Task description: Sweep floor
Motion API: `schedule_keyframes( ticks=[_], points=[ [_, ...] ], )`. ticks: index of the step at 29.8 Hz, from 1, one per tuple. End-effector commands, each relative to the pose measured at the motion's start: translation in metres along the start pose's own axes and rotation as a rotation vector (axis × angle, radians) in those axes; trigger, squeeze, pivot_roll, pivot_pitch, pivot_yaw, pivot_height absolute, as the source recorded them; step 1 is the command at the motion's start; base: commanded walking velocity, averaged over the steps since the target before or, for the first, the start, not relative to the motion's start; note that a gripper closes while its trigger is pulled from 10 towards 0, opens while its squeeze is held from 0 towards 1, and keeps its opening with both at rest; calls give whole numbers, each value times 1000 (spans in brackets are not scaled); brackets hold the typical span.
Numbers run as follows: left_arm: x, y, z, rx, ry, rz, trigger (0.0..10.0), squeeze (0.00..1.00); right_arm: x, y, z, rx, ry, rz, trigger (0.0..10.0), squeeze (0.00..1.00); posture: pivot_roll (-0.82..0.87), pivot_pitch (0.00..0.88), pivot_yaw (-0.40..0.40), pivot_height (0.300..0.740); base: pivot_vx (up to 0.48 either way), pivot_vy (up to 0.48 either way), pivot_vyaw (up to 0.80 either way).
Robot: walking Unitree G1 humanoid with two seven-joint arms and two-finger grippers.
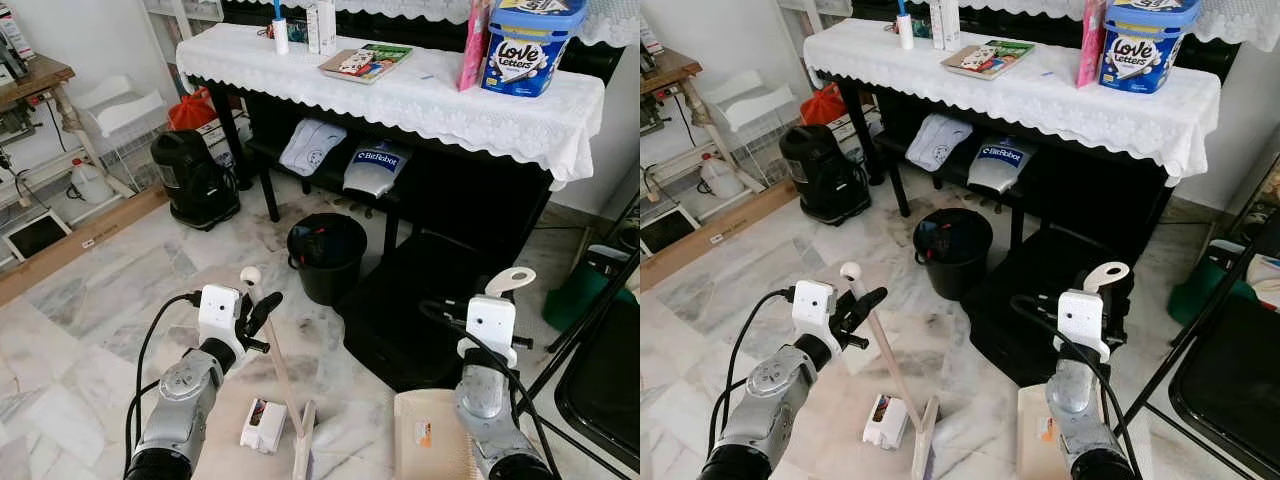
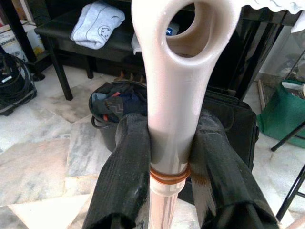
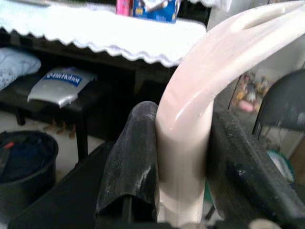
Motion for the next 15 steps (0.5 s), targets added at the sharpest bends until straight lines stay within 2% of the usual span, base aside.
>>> schedule_keyframes(
  ticks=[1, 6, 8, 15],
  points=[
    [-2, 5, -6, -2, 4, 4, 10000, 0, -5, -4, -7, 33, 13, -25, 10000, 0, 126, 50, 122, 740, 0, 0, 0],
    [-2, 7, -6, 2, -2, 5, 10000, 0, -19, -20, -13, 17, 43, -81, 10000, 0, 133, 54, 127, 740, 0, 0, 0],
    [-2, 7, -5, 3, -9, 2, 10000, 0, -31, -34, -18, -12, 77, -127, 10000, 0, 136, 53, 128, 740, 0, 0, 0],
    [-3, 9, -3, 1, -34, -7, 10000, 0, -43, -53, -20, -33, 123, -212, 10000, 0, 145, 53, 129, 740, 0, 0, 0]
  ],
)
Point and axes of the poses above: a point about 5 cm out from each wrist's last joint towards the gripper, its own x axis pointing out of the wrist towards the gripper, its own y axis along the axis of the wrist's last joint, z = x × y, the point moved 5 cm from there along x, pointing out of the wrist towards the gripper, and after that the axes turned 3 degrees about -x, right-handed, at the moved point
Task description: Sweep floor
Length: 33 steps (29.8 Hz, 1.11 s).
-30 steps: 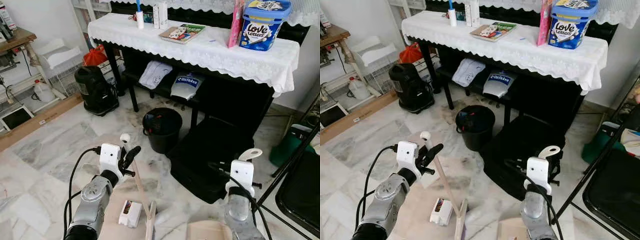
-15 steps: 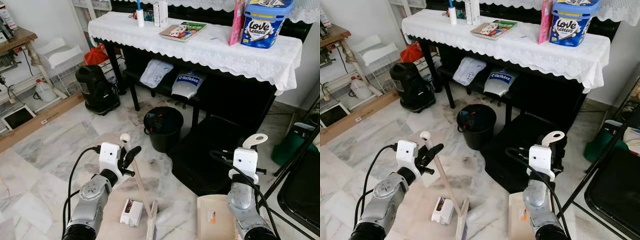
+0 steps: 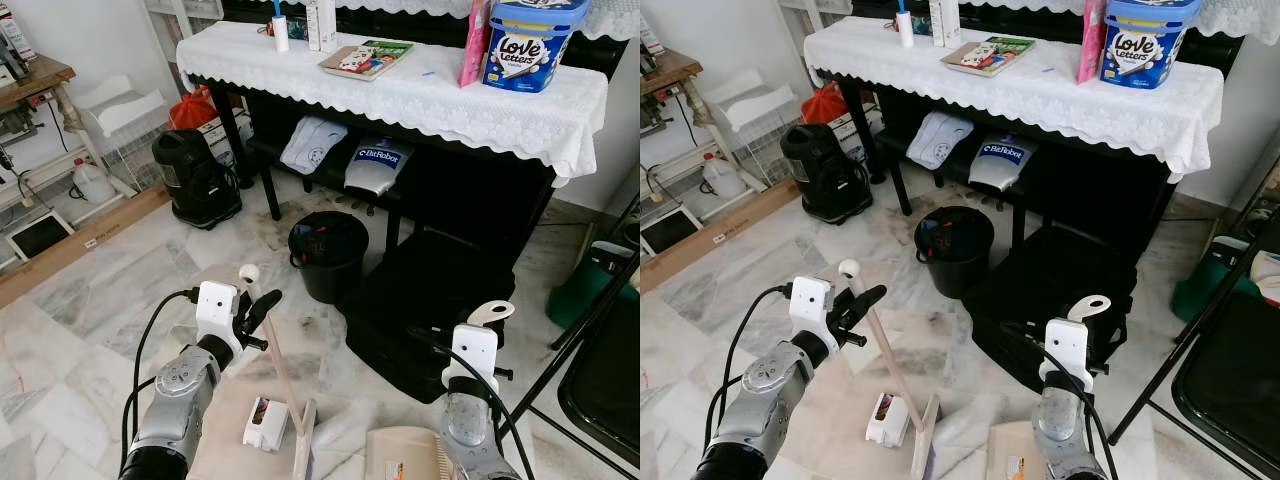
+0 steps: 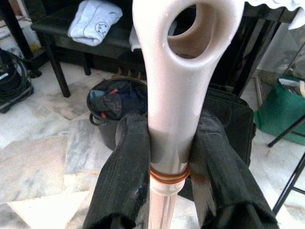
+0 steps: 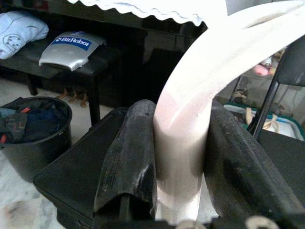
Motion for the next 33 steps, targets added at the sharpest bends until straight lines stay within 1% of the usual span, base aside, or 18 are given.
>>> schedule_keyframes(
  ticks=[1, 5, 6, 7, 8, 9, 10, 12, 14, 15, 16, 17, 18, 21, 25, 29, 30, 33],
  points=[
    [-3, 5, -2, 10, -17, 3, 10000, 0, -15, -28, -8, -36, 67, -122, 10000, 0, 145, 53, 129, 740, 0, 0, 0],
    [-3, 5, -2, 11, -20, -1, 10000, 0, -17, -37, -11, 8, 87, -197, 10000, 0, 139, 51, 128, 740, 0, 0, 0],
    [-2, 4, -2, 12, -25, -5, 10000, 0, -19, -45, -13, 36, 89, -264, 10000, 0, 136, 51, 128, 740, 0, 0, 0],
    [-2, 4, -2, 12, -25, -5, 10000, 0, -19, -45, -13, 36, 89, -264, 10000, 0, 136, 51, 128, 740, 0, 0, 0],
    [-2, 4, -1, 10, -28, -8, 10000, 0, -20, -50, -13, 56, 81, -299, 10000, 0, 134, 50, 127, 740, 0, 0, 0],
    [-1, 3, 1, 8, -36, -14, 10000, 0, -23, -61, -10, 97, 49, -385, 10000, 0, 134, 50, 127, 740, 0, 0, 0],
    [-1, 3, 2, 6, -39, -16, 10000, 0, -24, -64, -9, 134, 33, -413, 10000, 0, 134, 49, 126, 740, 0, 0, 0],
    [-1, 2, 3, 4, -43, -18, 10000, 0, -24, -67, -6, 176, 5, -446, 10000, 0, 134, 49, 126, 740, 0, 0, 0],
    [-1, 2, 3, 3, -45, -21, 10000, 0, -24, -69, -6, 184, -3, -462, 10000, 0, 134, 49, 126, 740, 0, 0, 0],
    [-1, 2, 3, 3, -47, -23, 10000, 0, -21, -68, -6, 234, -21, -478, 10000, 0, 132, 47, 126, 740, 0, 0, 0],
    [-1, 2, 3, 3, -47, -23, 10000, 0, -21, -68, -6, 234, -21, -478, 10000, 0, 132, 47, 126, 740, 0, 0, 0],
    [-1, 2, 3, 3, -47, -25, 10000, 0, -20, -67, -6, 255, -29, -485, 10000, 0, 132, 46, 123, 740, 0, 0, 0],
    [-1, 2, 3, 4, -46, -25, 10000, 0, -12, -59, -2, 263, -54, -452, 10000, 0, 132, 45, 122, 740, 0, 0, 0],
    [0, 2, 3, 6, -43, -23, 10000, 0, -1, -42, 6, 262, -94, -357, 10000, 0, 129, 43, 122, 740, 0, 0, 0],
    [1, 2, 4, 6, -43, -22, 10000, 0, 18, -1, 23, 217, -156, -117, 10000, 0, 128, 40, 121, 740, 0, 0, 0],
    [1, 3, 4, 8, -43, -22, 10000, 0, 20, 8, 23, 199, -145, -65, 10000, 0, 128, 41, 122, 740, 0, 0, 0],
    [1, 3, 4, 9, -44, -21, 10000, 0, 19, 11, 20, 181, -122, -43, 10000, 0, 128, 41, 122, 740, 0, 0, 0],
    [1, 3, 4, 11, -44, -20, 10000, 0, 17, 10, 16, 142, -105, -43, 10000, 0, 133, 42, 123, 740, 0, 0, 0]
  ],
)
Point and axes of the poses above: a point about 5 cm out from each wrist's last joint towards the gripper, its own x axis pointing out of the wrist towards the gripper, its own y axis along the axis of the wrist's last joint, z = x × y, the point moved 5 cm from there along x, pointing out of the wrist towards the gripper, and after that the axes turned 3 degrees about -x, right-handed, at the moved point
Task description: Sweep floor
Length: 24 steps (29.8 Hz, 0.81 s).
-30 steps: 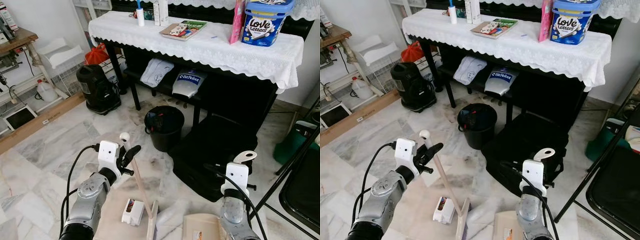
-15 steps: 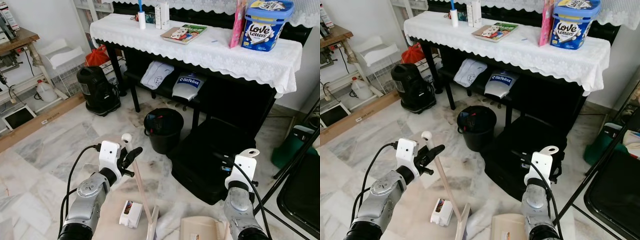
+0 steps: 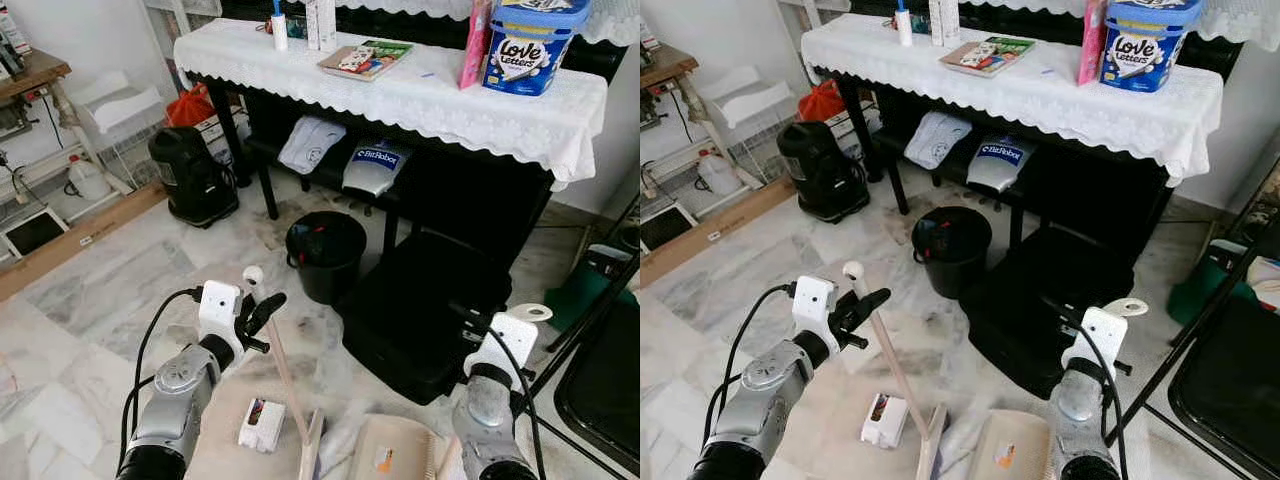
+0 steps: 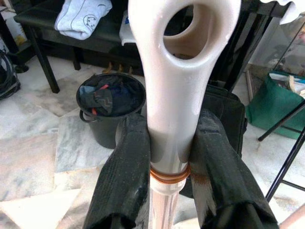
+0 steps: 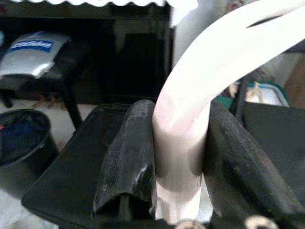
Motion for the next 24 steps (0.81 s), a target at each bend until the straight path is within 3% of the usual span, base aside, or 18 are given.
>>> schedule_keyframes(
  ticks=[1, 19, 24],
  points=[
    [0, 3, -1, 11, -5, 1, 10000, 0, -3, 4, -6, -2, 20, 28, 10000, 0, 133, 42, 123, 740, 0, 0, 0],
    [1, 4, 1, 10, -7, 6, 10000, 0, -6, 21, -20, -66, 85, 131, 10000, 0, 125, 42, 116, 740, 0, 0, 0],
    [1, 4, 1, 8, -7, 6, 10000, 0, -13, 3, -27, -95, 129, 65, 10000, 0, 138, 45, 114, 740, 0, 0, 0]
  ],
)
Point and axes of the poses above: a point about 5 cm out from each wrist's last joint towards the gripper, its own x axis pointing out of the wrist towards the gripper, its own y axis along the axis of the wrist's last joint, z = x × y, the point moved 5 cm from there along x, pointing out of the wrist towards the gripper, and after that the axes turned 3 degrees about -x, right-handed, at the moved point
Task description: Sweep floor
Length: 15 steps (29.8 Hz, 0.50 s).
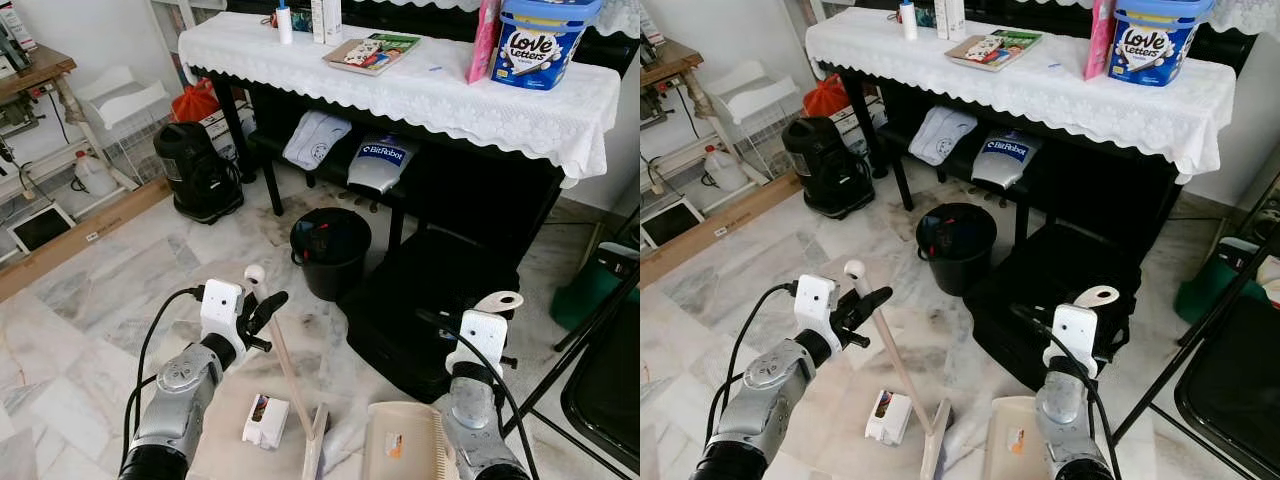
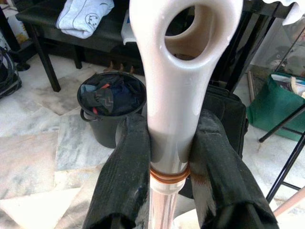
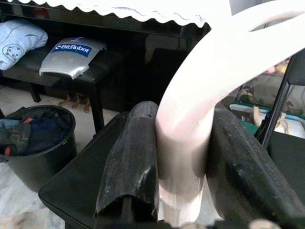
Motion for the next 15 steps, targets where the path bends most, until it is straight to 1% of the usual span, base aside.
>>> schedule_keyframes(
  ticks=[1, 2, 3, 8, 9, 11, 14, 15],
  points=[
    [0, 3, -1, 14, -3, 0, 10000, 0, -8, -8, -11, -21, 49, -27, 10000, 0, 138, 45, 114, 740, 0, 0, 0],
    [0, 3, -1, 14, -3, 0, 10000, 0, -8, -8, -11, -21, 49, -27, 10000, 0, 138, 45, 114, 740, 0, 0, 0],
    [-1, 3, -2, 13, -5, -5, 10000, 0, -15, -20, -13, -42, 65, -67, 10000, 0, 138, 46, 116, 740, 0, 0, 0],
    [-1, -1, 0, 4, -25, -34, 10000, 0, -26, -40, -11, -53, 69, -155, 10000, 0, 139, 46, 123, 740, 0, 0, 0],
    [-1, -1, 0, 4, -25, -34, 10000, 0, -26, -40, -11, -53, 69, -155, 10000, 0, 139, 46, 123, 740, 0, 0, 0],
    [0, -3, 3, -23, -43, -55, 10000, 0, -29, -46, -11, -61, 70, -177, 10000, 0, 141, 46, 125, 740, 0, 0, 0],
    [2, -3, 5, -62, -58, -66, 10000, 0, -31, -46, -12, -65, 75, -178, 10000, 0, 141, 45, 127, 740, 0, 0, 0],
    [2, -3, 5, -62, -58, -66, 10000, 0, -31, -46, -12, -65, 75, -178, 10000, 0, 141, 45, 127, 740, 0, 0, 0]
  ],
)
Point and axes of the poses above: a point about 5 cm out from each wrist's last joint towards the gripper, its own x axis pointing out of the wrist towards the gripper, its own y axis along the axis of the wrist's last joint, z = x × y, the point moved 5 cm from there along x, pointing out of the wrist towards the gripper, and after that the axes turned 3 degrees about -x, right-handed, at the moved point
